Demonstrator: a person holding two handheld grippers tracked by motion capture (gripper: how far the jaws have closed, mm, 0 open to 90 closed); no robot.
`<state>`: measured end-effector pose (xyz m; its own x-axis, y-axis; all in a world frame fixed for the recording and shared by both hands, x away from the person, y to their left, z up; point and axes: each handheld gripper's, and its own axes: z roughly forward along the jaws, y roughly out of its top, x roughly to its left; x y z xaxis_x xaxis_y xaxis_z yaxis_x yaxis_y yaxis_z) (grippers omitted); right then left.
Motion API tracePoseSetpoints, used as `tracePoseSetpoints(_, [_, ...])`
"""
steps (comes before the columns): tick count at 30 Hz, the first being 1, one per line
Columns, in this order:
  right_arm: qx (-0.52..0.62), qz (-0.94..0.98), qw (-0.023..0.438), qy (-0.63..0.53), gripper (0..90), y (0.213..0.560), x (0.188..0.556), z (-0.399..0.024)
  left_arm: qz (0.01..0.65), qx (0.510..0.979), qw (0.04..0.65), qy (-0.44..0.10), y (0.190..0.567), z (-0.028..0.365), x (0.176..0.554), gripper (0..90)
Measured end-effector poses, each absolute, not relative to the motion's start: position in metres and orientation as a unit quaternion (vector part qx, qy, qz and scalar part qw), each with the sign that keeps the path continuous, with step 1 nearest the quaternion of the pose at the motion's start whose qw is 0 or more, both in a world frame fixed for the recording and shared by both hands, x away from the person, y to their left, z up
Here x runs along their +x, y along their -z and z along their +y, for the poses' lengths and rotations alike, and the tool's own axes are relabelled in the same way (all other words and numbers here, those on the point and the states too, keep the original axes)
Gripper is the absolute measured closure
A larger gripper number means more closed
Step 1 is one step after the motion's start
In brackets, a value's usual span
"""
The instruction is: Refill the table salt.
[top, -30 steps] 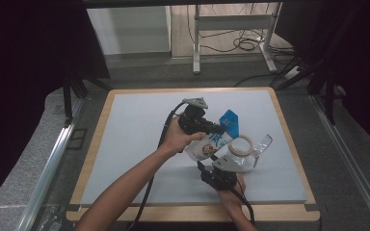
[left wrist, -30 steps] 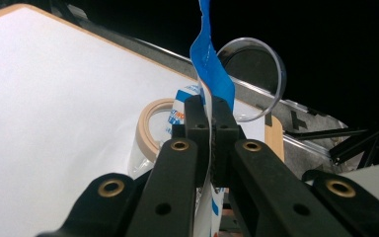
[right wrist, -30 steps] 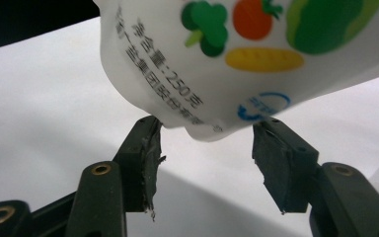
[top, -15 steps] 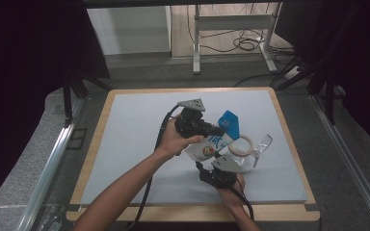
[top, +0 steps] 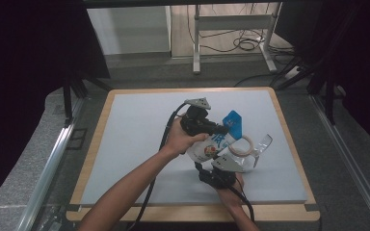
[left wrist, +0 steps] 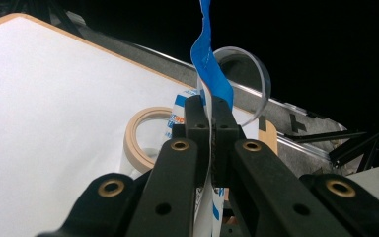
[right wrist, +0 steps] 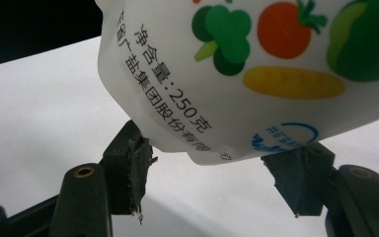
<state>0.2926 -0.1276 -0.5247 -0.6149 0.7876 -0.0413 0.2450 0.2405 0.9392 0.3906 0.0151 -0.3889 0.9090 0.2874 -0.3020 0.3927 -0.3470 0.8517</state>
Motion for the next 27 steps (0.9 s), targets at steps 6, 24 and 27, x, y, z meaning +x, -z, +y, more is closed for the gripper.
tracePoseSetpoints(6, [0.357, 0.736, 0.273, -0.506, 38.0, 0.527, 0.294, -0.127, 0.209, 0.825, 0.523, 0.043, 0.39, 0.009, 0.392, 90.0])
tracePoseSetpoints(24, [0.375, 0.722, 0.236, -0.531, 39.0, 0.526, 0.297, -0.13, 0.212, 0.838, 0.503, 0.028, 0.389, -0.005, 0.399, 89.9])
tracePoseSetpoints(27, [0.377, 0.722, 0.234, -0.531, 39.0, 0.526, 0.298, -0.13, 0.216, 0.837, 0.502, 0.027, 0.39, -0.007, 0.4, 89.9])
